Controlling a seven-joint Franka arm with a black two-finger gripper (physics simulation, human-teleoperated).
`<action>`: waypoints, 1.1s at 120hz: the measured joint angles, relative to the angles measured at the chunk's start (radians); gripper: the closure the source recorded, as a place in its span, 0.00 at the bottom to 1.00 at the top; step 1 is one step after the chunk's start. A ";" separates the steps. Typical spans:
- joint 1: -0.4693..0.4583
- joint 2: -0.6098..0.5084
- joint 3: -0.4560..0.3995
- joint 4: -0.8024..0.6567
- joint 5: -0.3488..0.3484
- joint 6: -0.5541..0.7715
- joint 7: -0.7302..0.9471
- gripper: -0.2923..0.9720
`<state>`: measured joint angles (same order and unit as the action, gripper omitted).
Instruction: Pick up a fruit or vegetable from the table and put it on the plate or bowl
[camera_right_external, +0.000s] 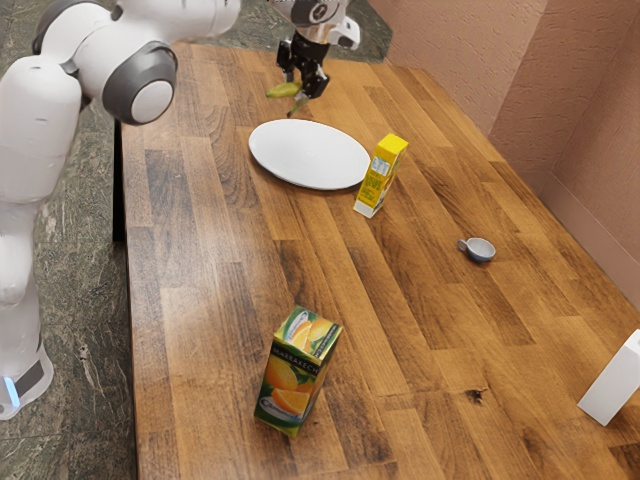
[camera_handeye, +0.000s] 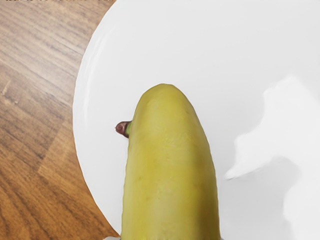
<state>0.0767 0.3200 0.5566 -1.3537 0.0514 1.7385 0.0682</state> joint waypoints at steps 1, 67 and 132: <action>0.013 0.000 -0.014 0.000 -0.001 0.004 0.000 0.64; 0.453 0.047 -0.526 0.006 0.033 0.152 0.008 0.64; 0.424 -0.050 -0.555 0.009 0.026 0.096 0.014 0.31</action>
<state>0.5009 0.2695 0.0014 -1.3451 0.0777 1.8341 0.0823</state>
